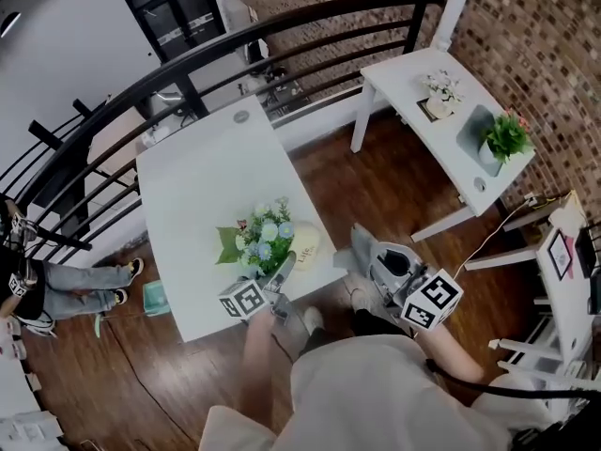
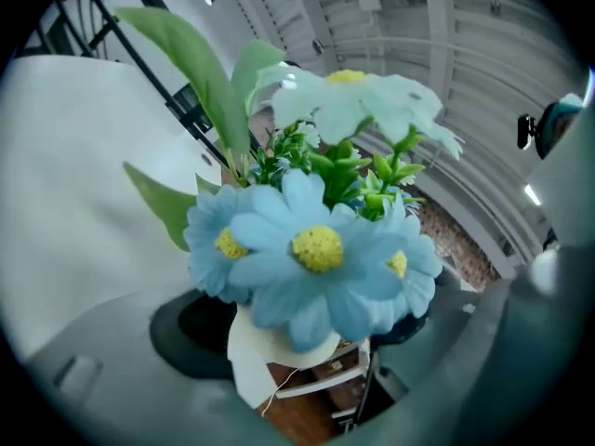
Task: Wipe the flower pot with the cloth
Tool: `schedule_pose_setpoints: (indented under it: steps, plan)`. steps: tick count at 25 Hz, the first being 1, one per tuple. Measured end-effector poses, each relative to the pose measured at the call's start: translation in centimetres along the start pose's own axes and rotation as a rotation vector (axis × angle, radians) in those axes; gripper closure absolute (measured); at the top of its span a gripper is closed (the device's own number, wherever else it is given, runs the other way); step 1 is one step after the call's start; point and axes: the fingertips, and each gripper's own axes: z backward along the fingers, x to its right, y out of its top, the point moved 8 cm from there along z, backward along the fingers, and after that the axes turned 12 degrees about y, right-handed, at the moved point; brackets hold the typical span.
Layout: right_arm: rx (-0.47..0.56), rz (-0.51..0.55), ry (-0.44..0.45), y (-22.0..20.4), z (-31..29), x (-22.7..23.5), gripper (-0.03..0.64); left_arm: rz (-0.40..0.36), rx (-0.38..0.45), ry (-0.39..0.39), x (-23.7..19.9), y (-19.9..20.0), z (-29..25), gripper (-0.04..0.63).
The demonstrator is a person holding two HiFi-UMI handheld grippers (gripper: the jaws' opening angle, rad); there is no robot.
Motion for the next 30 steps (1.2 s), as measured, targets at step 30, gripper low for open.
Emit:
schedule_pose_setpoints:
  steps: [30]
  plan:
    - [-0.016,0.157,0.073,-4.7,7.3,-9.9,0.614,-0.597,0.196,0.333,4.6,-10.9,12.0,0.123]
